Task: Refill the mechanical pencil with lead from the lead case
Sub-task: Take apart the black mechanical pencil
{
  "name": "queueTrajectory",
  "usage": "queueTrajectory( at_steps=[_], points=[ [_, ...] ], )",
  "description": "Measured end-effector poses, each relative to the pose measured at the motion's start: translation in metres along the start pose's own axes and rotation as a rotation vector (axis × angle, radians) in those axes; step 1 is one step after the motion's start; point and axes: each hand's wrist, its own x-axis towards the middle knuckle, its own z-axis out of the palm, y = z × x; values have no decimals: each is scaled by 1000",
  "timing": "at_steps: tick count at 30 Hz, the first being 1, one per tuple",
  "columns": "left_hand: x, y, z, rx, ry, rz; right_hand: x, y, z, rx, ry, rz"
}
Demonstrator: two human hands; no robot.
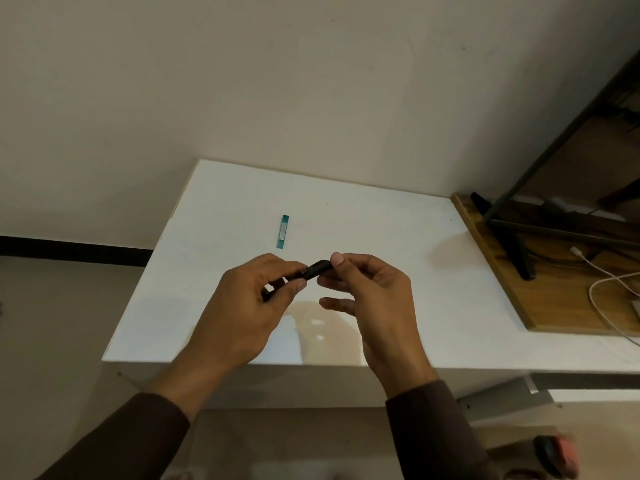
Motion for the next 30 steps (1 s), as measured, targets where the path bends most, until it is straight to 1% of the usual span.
queueTrajectory(
  at_steps=[4, 14, 17, 20, 22, 24, 27, 29, 30],
  points=[
    [0, 1, -1, -11, -16, 20, 1, -1, -1, -10, -8, -27],
    [-1, 7, 2, 33, -27, 38, -1, 2, 3, 34, -22, 5],
    [-2, 8, 1, 8, -35, 19, -1, 2, 4, 40, -7, -25],
    [-2, 4, -4, -18, -27, -13, 7, -3, -8, 43, 49, -82],
    [-2, 1, -6, -25, -19, -24, 15, -6, -22, -22, 88, -99],
    [-2, 0, -5, -15, -12, -22, 25, -2, -38, -163, 134, -100],
    [-1, -3, -3, -11, 1, -12, 47, 9, -68, -501, 298, -125],
    [0, -7, -4, -2, 14, -3, 62, 17, -88, -647, 414, -136],
    [0, -8, -4, 7, 21, 4, 68, 22, -96, -700, 444, -135]
  ],
)
